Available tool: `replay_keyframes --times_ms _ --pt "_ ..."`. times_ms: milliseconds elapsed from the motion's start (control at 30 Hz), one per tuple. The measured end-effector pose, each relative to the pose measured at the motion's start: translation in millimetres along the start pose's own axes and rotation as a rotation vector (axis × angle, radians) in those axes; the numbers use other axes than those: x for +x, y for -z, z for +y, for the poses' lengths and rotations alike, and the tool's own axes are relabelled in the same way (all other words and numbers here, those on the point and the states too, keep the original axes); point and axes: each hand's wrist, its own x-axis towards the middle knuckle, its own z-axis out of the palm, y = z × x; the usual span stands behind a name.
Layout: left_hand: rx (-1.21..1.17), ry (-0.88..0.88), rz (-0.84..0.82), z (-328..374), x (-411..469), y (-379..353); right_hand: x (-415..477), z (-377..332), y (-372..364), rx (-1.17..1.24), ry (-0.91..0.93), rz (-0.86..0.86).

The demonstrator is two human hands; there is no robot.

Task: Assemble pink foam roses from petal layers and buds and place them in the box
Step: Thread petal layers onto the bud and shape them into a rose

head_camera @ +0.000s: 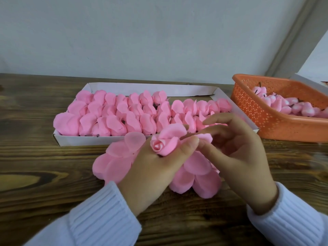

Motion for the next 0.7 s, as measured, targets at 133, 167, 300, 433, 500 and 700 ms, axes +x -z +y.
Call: replay_keyframes --times_ms 133,167,300,433,500,700 --pt "0.077 0.010 -0.047 -0.5 -1.0 -0.6 -2.3 -1.4 1.4 -0.157 0.164 0.047" --pt "0.098 0.000 -0.052 -0.1 -1.0 -1.4 -2.6 -1.8 2.0 -0.175 0.185 0.056" --pt "0.167 0.001 -0.032 -0.1 -2.1 -4.6 -3.5 -1.5 3.7 -0.172 0.200 0.069" --pt "0.167 -0.032 -0.097 -1.1 -3.2 -1.7 -2.9 -2.4 3.5 -0.076 0.206 -0.006" --pt "0.143 -0.012 -0.011 -3.7 -4.5 -1.8 -1.6 -2.6 3.8 -0.003 0.196 -0.040" --pt "0.150 -0.017 0.074 -3.6 -1.7 1.1 -0.7 -0.9 3.3 0.079 0.175 -0.070"
